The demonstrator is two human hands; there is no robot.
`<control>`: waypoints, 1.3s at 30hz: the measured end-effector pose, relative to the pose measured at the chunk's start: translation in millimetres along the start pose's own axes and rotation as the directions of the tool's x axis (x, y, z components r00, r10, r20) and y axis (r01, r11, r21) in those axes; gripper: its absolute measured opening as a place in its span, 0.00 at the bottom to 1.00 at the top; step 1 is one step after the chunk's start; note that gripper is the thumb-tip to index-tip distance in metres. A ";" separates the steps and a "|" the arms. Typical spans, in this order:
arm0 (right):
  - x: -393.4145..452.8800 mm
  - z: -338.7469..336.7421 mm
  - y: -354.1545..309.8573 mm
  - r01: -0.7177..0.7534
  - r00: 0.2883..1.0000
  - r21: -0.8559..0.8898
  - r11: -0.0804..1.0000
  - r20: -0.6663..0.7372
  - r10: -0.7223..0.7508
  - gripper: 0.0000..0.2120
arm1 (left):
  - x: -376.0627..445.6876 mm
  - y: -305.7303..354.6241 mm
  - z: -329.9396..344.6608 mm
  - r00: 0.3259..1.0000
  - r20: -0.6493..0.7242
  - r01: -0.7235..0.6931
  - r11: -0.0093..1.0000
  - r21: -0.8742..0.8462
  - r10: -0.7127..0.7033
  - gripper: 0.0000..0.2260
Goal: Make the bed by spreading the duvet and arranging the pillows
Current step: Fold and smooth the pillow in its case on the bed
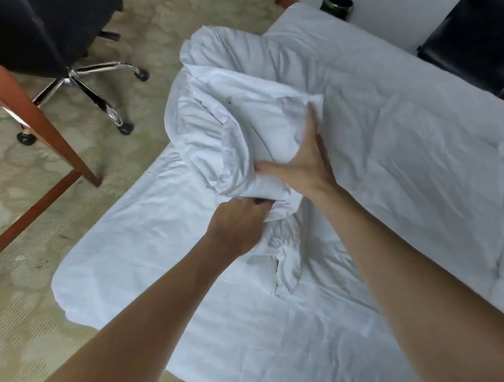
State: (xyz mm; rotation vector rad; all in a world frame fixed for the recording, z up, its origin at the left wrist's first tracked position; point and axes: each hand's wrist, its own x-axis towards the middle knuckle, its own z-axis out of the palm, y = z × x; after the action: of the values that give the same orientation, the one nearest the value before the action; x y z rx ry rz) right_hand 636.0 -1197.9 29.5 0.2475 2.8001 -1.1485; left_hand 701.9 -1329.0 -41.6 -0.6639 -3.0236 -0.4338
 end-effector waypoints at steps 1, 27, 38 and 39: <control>0.8 2.8 4.1 0.055 0.995 -0.057 0.997 0.088 -0.050 0.59 | -6.6 -3.7 1.7 1.000 0.020 0.006 1.000 -0.004 -0.006 0.14; 3.1 10.3 41.5 -0.113 0.993 0.049 0.992 -0.031 0.115 0.13 | -52.2 -1.9 30.7 0.928 0.064 0.349 0.793 -0.499 -0.368 0.38; -39.5 -69.7 104.0 -0.071 0.982 0.207 0.976 -0.155 0.105 0.18 | -4.3 65.5 4.9 0.815 0.049 0.463 0.597 -0.655 -0.578 0.36; -46.6 -81.2 115.4 -0.049 0.978 0.217 0.975 -0.188 0.091 0.18 | 7.8 78.6 5.6 0.821 0.071 0.482 0.619 -0.620 -0.567 0.35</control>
State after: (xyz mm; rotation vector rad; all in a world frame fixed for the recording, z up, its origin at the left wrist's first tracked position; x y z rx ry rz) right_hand 700.7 -1064.9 15.1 0.5008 2.8031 -1.4817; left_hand 727.5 -1255.8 -25.6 0.3177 -2.8500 -1.4629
